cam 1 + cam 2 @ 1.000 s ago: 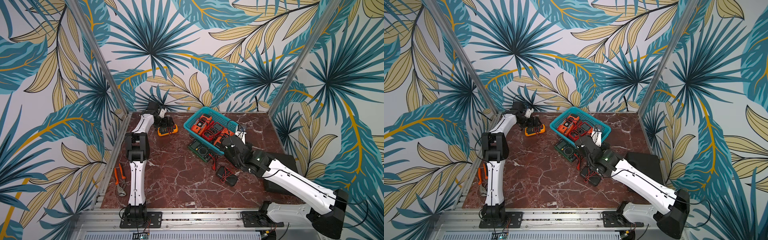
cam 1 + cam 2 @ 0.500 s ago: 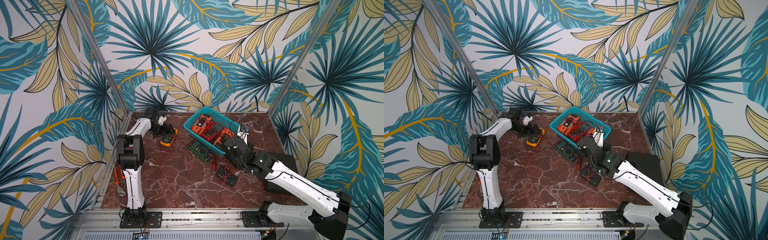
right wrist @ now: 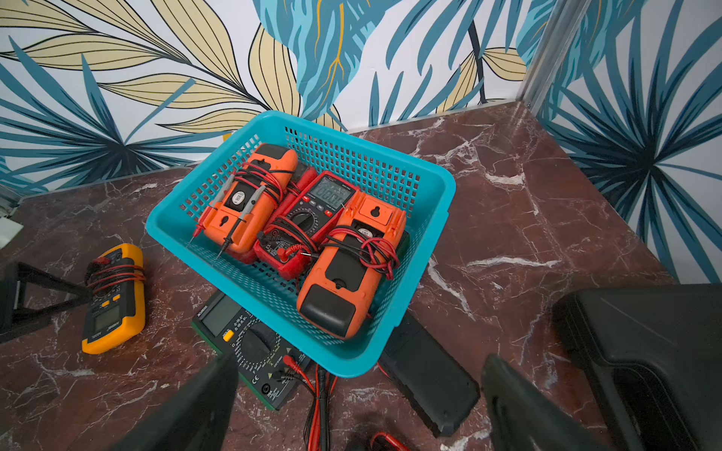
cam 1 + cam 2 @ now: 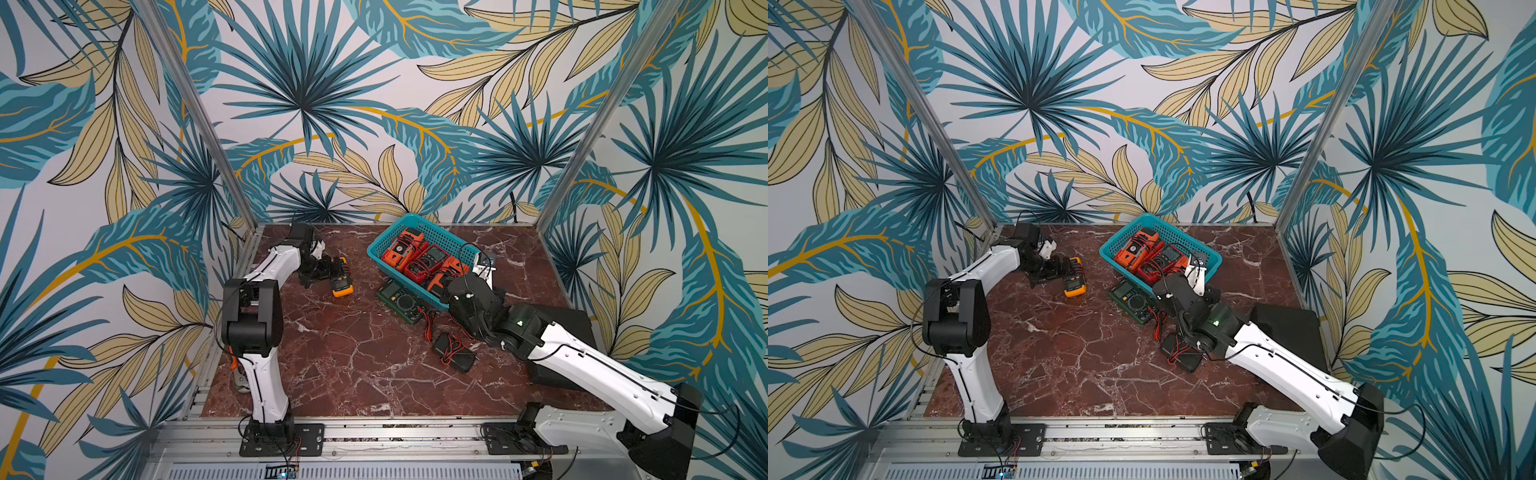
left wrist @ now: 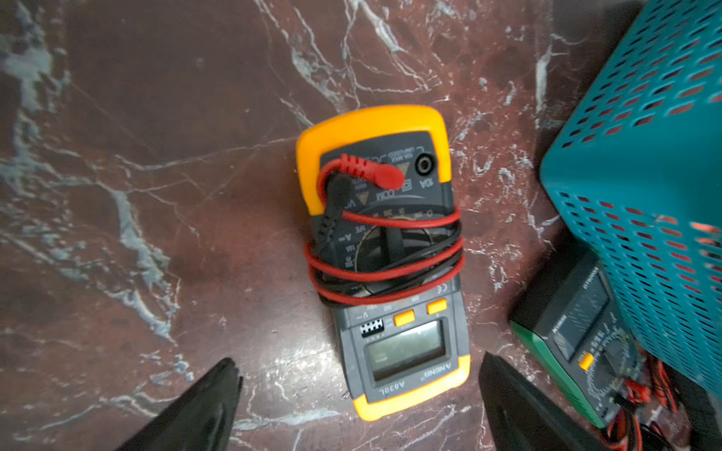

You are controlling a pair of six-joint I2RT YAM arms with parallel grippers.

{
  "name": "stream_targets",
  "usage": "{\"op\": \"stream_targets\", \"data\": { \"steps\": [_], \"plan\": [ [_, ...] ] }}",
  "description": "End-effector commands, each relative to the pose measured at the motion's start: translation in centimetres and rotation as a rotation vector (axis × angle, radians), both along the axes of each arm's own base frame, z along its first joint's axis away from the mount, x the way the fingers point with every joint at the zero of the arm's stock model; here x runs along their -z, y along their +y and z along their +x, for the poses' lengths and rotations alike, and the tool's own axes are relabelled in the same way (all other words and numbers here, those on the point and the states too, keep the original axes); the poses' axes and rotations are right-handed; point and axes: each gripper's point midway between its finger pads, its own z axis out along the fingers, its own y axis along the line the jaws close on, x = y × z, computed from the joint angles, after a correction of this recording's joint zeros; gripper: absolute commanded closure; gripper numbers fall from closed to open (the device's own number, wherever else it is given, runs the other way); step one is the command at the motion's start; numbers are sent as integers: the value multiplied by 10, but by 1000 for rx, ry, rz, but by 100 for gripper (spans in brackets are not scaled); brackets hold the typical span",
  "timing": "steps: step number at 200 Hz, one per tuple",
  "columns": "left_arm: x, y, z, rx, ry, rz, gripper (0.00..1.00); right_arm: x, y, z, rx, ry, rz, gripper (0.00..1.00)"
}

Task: Put the multimeter into the basket
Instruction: Adjust the multimeter at the center of the board, then pick up the multimeter from the center of the board.

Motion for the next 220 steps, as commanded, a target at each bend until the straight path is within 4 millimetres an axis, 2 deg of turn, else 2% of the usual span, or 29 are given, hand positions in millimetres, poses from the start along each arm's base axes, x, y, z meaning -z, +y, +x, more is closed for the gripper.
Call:
{"op": "stream_targets", "data": {
  "steps": [1,28,81,149,188,220],
  "plan": [
    [-5,-10,5,-37,-42,55,0,5,0,-1,-8,4,-1,1],
    [2,-20,9,-51,-37,33,0,5,0,-1,-14,4,-1,1],
    [29,-3,8,-139,26,121,0,5,-1,-2,-11,2,1,1],
    [46,-13,14,-123,29,132,0,5,1,-1,-16,2,-2,1],
    [48,-11,18,-120,17,160,22,2,1,0,-18,-2,1,1],
    [32,-9,21,-117,-30,198,46,0,0,0,-17,-8,-4,1]
  ]
}}
